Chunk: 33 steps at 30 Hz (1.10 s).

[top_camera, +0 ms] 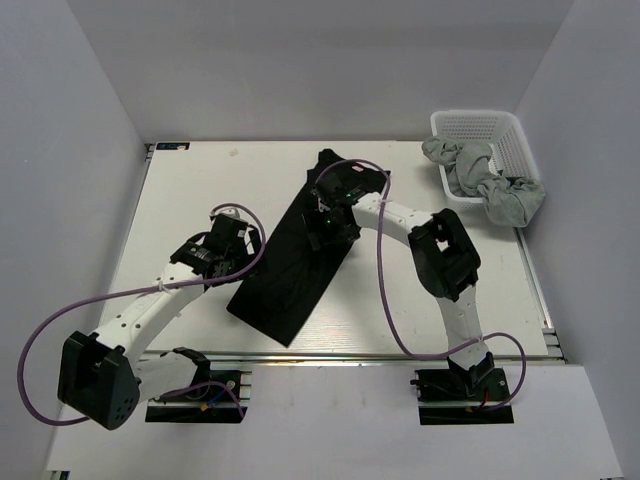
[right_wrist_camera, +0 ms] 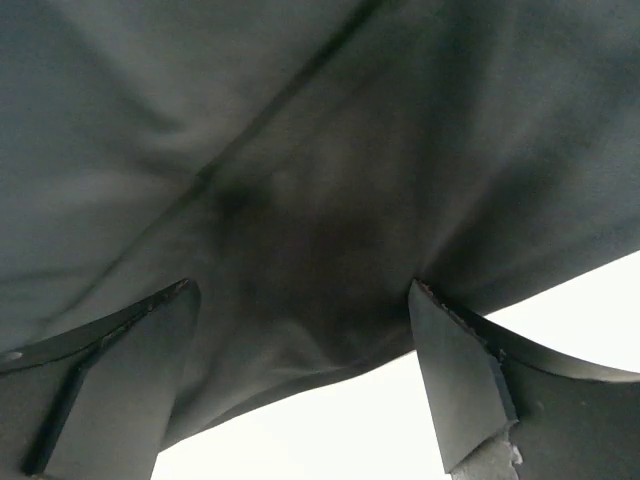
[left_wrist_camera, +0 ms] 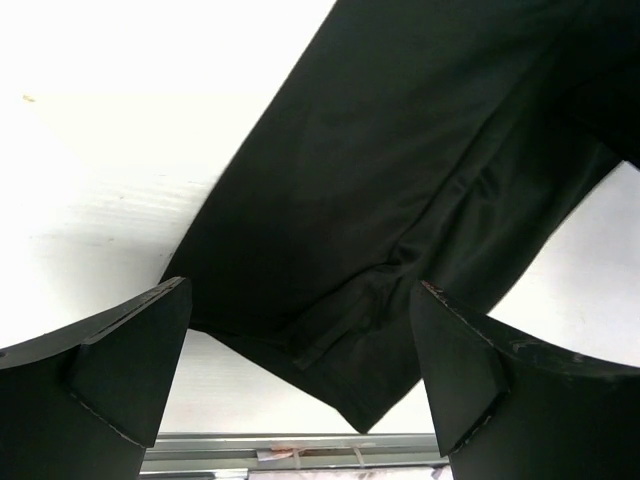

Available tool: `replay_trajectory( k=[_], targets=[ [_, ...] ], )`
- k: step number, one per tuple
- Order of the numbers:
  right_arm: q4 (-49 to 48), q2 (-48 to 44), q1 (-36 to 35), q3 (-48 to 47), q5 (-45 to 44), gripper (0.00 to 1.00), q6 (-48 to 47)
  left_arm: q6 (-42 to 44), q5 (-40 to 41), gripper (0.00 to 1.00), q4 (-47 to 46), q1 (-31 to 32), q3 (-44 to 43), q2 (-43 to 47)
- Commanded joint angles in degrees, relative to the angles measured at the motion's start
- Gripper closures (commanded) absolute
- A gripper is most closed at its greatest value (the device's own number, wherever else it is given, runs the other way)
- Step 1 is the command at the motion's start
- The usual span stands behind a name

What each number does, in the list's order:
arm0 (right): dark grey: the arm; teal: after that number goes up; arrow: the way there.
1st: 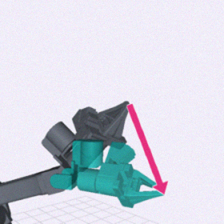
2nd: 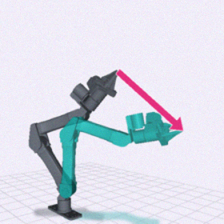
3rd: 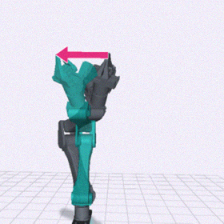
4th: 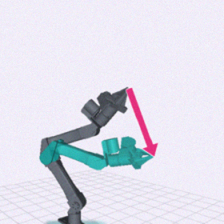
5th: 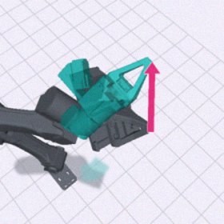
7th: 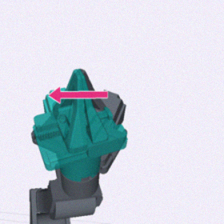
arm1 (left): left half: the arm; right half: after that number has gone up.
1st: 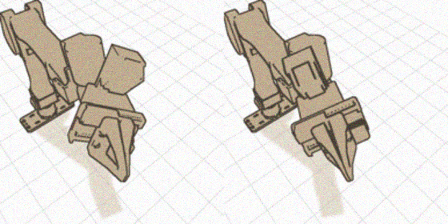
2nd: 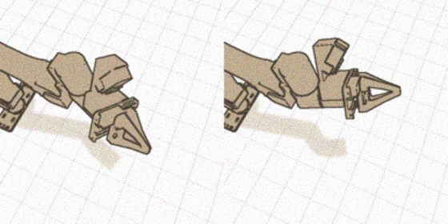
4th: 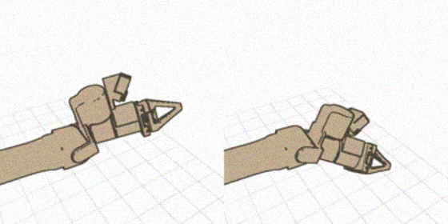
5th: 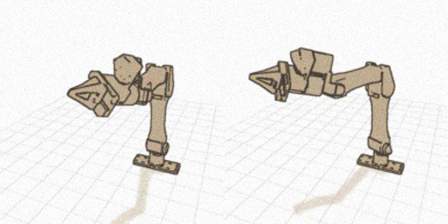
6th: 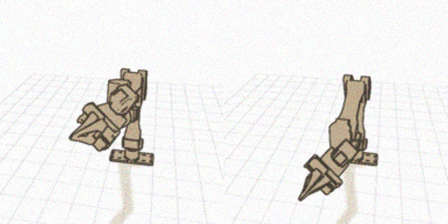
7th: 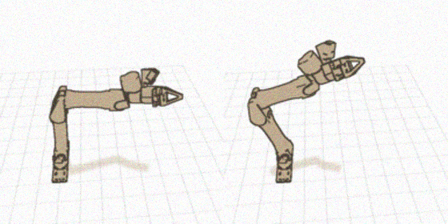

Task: Fold and stack the t-shirts
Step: Rotate the tshirt 95 degrees

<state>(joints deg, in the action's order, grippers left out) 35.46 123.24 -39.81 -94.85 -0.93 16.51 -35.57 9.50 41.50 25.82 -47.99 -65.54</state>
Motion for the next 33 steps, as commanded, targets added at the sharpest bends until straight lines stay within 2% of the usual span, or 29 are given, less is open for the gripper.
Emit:
replay_trajectory(
  k=[1, 9, 14, 18, 21, 22, 25, 27, 28, 29, 31, 32, 33],
  targets=[
    [-7.58, -3.36, 1.49, 2.99, 2.05, 0.1, 2.47, -1.52, 1.93, 0.0, -1.42, -0.07, 1.23, 1.47],
    [-7.87, 2.52, 5.18, 2.56, 1.28, 0.1, 1.86, -1.52, 1.4, 0.0, -1.94, -0.07, 1.67, -0.2],
    [-6.38, 6.38, 11.5, -1.65, 1.89, 0.1, 0.1, -0.12, -2.88, 0.0, -3.7, -0.07, 0.44, -3.1],
    [-4.35, 10.43, 16.43, -10.25, 4.25, 0.1, -2.71, 3.84, -9.57, 0.0, -8.61, -0.07, -0.08, -6.08],
    [-2.26, 13.69, 20.03, -18.6, 8.13, 0.1, -7.98, 6.29, -11.51, 0.0, -9.85, 1.07, -1.84, -10.11],
    [-0.59, 14.3, 21.08, -24.88, 8.66, 0.1, -10.51, 7.87, -13.43, 0.0, -9.85, 1.07, -2.89, -11.09],
    [1.8, 14.75, 21.44, -30.02, 10.94, 0.1, -17.81, 10.68, -17.82, 0.0, -12.48, 1.07, -3.43, -14.79],
    [1.37, 10.63, 21.27, -29.26, 15.67, 0.1, -20.72, 11.75, -20.03, 0.0, -13.98, 1.6, -3.96, -16.02],
    [0.32, 8.79, 20.92, -25.77, 17.87, 0.1, -20.73, 12.28, -21.96, 0.0, -15.29, 1.6, -3.96, -16.55],
    [-3.69, 3.12, 20.92, -21.13, 19.63, 0.1, -20.47, 13.06, -22.59, 0.0, -15.83, 1.6, -3.96, -17.25],
    [-6.53, -1.31, 20.83, -13.29, 19.57, 0.1, -18.98, 13.86, -23.73, 0.0, -16.61, 2.21, -3.96, -17.25],
    [-11.51, -7.95, 20.74, -10.65, 19.21, 0.1, -17.67, 14.47, -24.61, 0.0, -17.32, 2.74, -3.96, -17.78],
    [-12.95, -10.1, 20.57, -2.35, 18.17, 0.1, -15.31, 14.48, -25.14, 0.0, -17.85, 3.61, -3.96, -17.78]
  ],
)
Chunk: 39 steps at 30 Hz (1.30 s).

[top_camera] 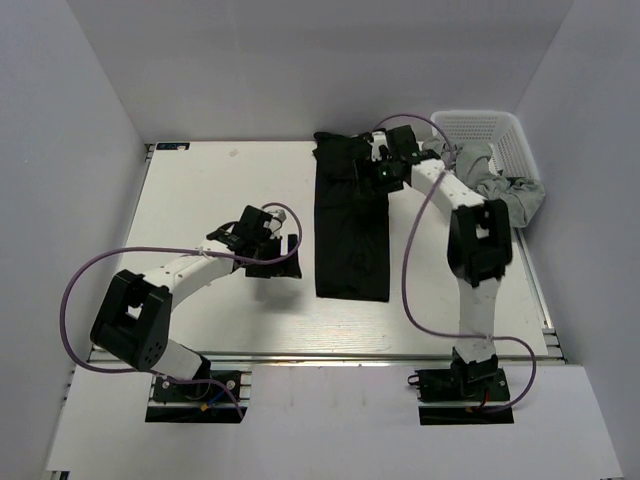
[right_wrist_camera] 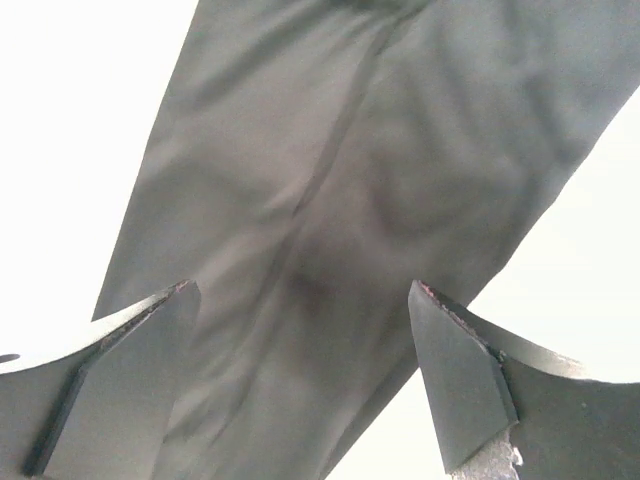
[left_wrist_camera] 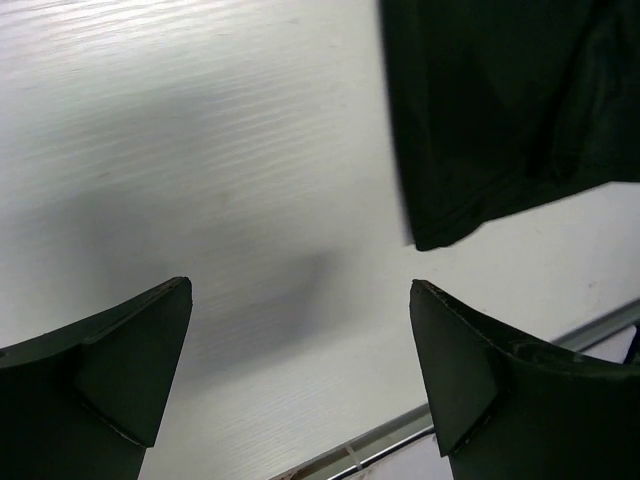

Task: Fold and stack the t-shirts
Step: Rotate the tshirt 95 degrees, then grab the bottom of the folded rectangular tshirt with both arms

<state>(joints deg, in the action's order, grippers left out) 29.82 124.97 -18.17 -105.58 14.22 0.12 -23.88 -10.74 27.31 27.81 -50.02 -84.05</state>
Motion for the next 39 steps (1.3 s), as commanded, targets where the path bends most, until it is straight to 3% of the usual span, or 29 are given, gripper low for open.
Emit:
replay_trajectory(
  k=[1, 9, 13, 21, 27, 31, 35, 37, 38, 39],
  targets=[
    [-8.72, -16.03, -0.9, 11.07, 2.57, 0.1, 2.15, 3.39, -5.51, 0.0, -4.28, 1.63, -1.92, 0.73],
    [-14.35, -41.86, -1.42, 44.97, -5.07, 0.1, 13.06, 3.4, -4.91, 0.0, -6.91, 7.86, -1.92, -2.43],
    [-18.65, -50.86, -1.25, 60.95, 1.84, 0.1, 16.14, 3.4, -2.45, 0.0, -7.53, 10.94, -1.92, -5.24],
    [-17.61, -51.32, -1.16, 67.26, 8.02, 0.1, 16.58, 3.4, 0.45, 0.05, -8.85, 13.67, -1.92, -9.55],
    [-17.17, -48.24, -1.16, 69.81, 8.9, 0.14, 17.55, 3.4, 0.46, 0.19, -9.47, 15.34, -3.77, -14.03],
    [-17.43, -46.83, -1.16, 71.21, 7.84, 0.2, 17.81, 3.4, 0.99, 0.34, -10.0, 15.96, -4.38, -15.53],
    [-17.87, -45.08, -1.25, 71.39, 9.33, 0.31, 18.25, 3.4, 1.51, 0.5, -8.77, 16.48, -5.0, -16.67],
    [-17.0, -44.55, -1.42, 71.48, 7.94, 0.44, 18.51, 2.7, 2.13, 0.56, -8.77, 17.01, -5.0, -16.67],
    [-16.56, -44.46, -1.6, 71.48, 7.58, 0.49, 18.34, 2.7, 2.13, 0.64, -8.16, 17.01, -5.0, -16.67],
    [-15.94, -44.2, -1.78, 71.39, 7.58, 0.63, 18.25, 2.17, 2.13, 0.67, -8.15, 17.01, -5.0, -16.67]
  ],
)
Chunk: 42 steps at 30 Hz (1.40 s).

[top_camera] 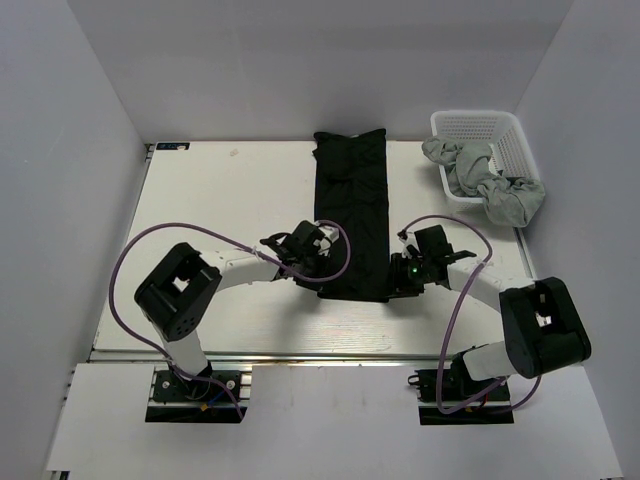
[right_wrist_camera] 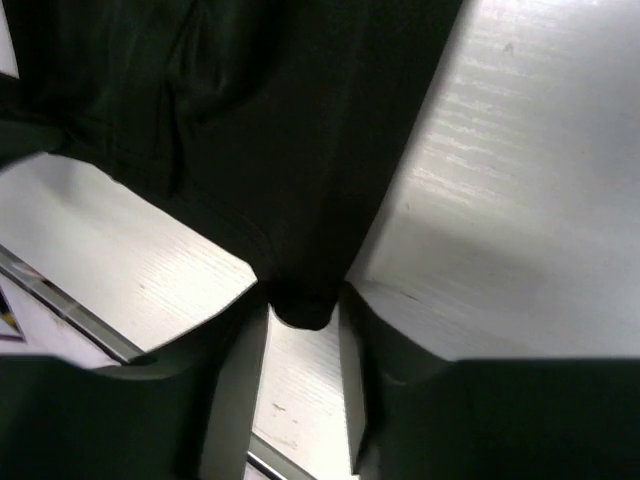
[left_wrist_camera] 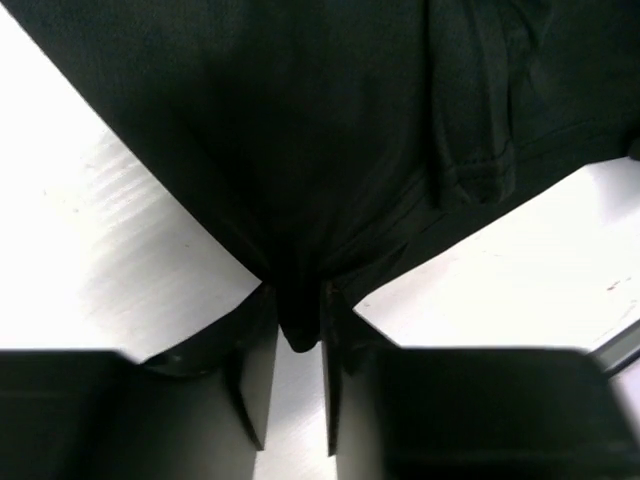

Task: Fold and stack the t-shirts
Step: Grab the bottom of the folded rectangular tshirt with both arms, then fold the folded rectangular tshirt in 1/3 of the way

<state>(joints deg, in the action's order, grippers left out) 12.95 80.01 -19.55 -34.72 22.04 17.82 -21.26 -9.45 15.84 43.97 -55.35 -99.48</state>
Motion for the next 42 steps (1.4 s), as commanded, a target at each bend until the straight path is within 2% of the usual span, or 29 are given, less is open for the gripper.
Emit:
replay_trajectory(
  k=[1, 2, 3, 5, 6, 10, 16, 21, 25, 30, 33, 37, 42],
  targets=[
    [1.28, 0.85, -0.31, 0.53, -0.59, 0.69, 0.37, -0.45, 0.84, 0.71, 3.32, 0.86, 0.33, -0.63],
    [1.64, 0.77, -0.14, 0.53, -0.77, 0.74, 0.2, -0.45, 0.84, 0.75, 3.32, 1.38, 0.86, -0.63],
    [1.55, 0.5, -0.14, 0.7, -0.25, 0.88, 0.37, -0.98, 0.84, 0.85, 2.8, 1.39, 1.47, -0.02],
    [1.46, 0.15, -0.22, 1.14, 0.8, 0.99, 0.28, -0.98, 0.23, 1.0, 2.19, 1.39, 1.48, -0.01],
    [1.29, -0.46, -0.14, 1.41, 1.33, 1.0, 0.37, -0.98, 0.22, 1.0, 2.18, 1.39, 1.48, -0.01],
    [1.9, -2.13, -0.31, 1.76, 3.7, 1.0, -0.6, -1.51, 0.22, 1.0, 1.57, 1.91, 2.53, 2.53],
    [6.2, -8.09, -0.58, 3.08, 8.45, 1.0, -3.14, -2.21, -1.88, 1.0, 1.57, 3.67, 8.41, 11.32],
    [8.76, -13.81, -1.1, 4.75, 11.44, 1.0, -3.85, -1.68, -4.79, 1.0, 7.62, 4.72, 9.03, 14.84],
    [7.44, -15.32, -1.19, 4.14, 12.24, 1.0, -4.03, -2.21, -4.79, 1.0, 6.67, 4.73, 9.03, 16.51],
    [1.56, -11.3, -1.19, 1.17, 11.01, 1.0, -2.62, -3.26, -0.67, 1.0, 7.98, 3.23, 2.98, 14.06],
    [0.33, -8.39, -1.19, -2.7, 9.08, 1.0, -2.45, -5.97, 6.89, 1.0, 12.1, 2.71, -2.55, 10.99],
    [0.15, -4.7, -0.84, -8.16, 2.23, 1.0, -0.34, -6.52, 8.22, 1.0, 12.99, 1.66, -8.36, 6.85],
    [0.67, -0.3, -0.66, -14.84, -2.18, 1.0, 0.02, -7.65, 12.08, 1.0, 15.62, -1.86, -15.3, 3.51]
  ],
)
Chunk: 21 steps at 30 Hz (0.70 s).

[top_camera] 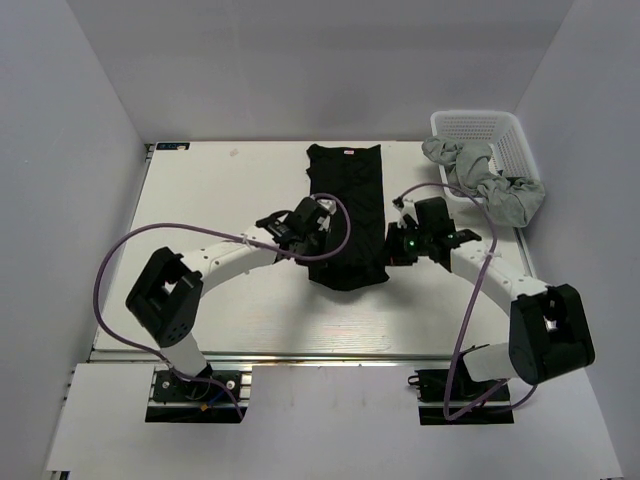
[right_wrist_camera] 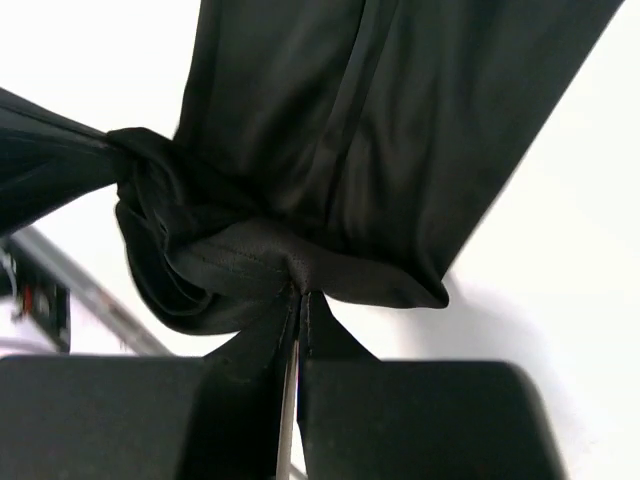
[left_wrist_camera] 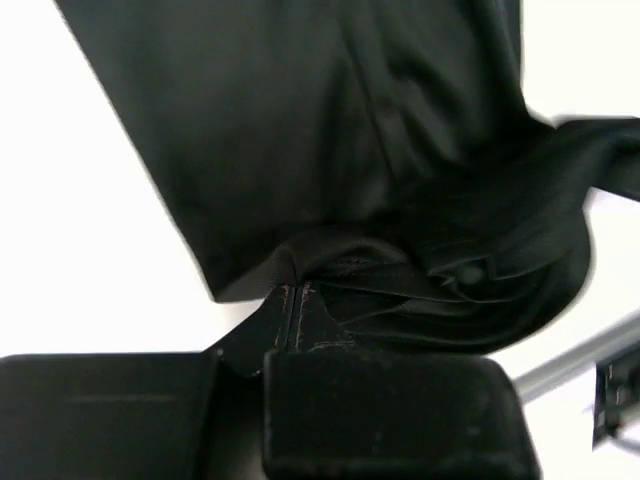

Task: Fold and stack the t-shirts
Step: Fold the folded rectangular tshirt in 1/3 of the way

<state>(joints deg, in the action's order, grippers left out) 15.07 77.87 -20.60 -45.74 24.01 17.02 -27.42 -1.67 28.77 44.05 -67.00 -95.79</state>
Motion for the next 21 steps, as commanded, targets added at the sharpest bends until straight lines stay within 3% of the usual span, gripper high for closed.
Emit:
replay_trajectory(
  k=[1, 9, 21],
  targets=[
    [-1.27, 3.42, 0.47, -6.18, -5.1, 1.0, 0.91, -1.5, 5.18, 1.0, 3.3, -2.56, -4.62, -0.71],
    [-0.31, 10.81, 1.44, -17.09, -10.3, 1.0, 0.92, -0.88, 6.59, 1.0, 5.68, -8.37, -15.43, -7.3],
    [2.06, 21.08, 3.72, -31.41, -10.56, 1.0, -0.49, 3.78, 1.06, 1.0, 7.08, -13.28, -32.73, -19.6]
  ],
)
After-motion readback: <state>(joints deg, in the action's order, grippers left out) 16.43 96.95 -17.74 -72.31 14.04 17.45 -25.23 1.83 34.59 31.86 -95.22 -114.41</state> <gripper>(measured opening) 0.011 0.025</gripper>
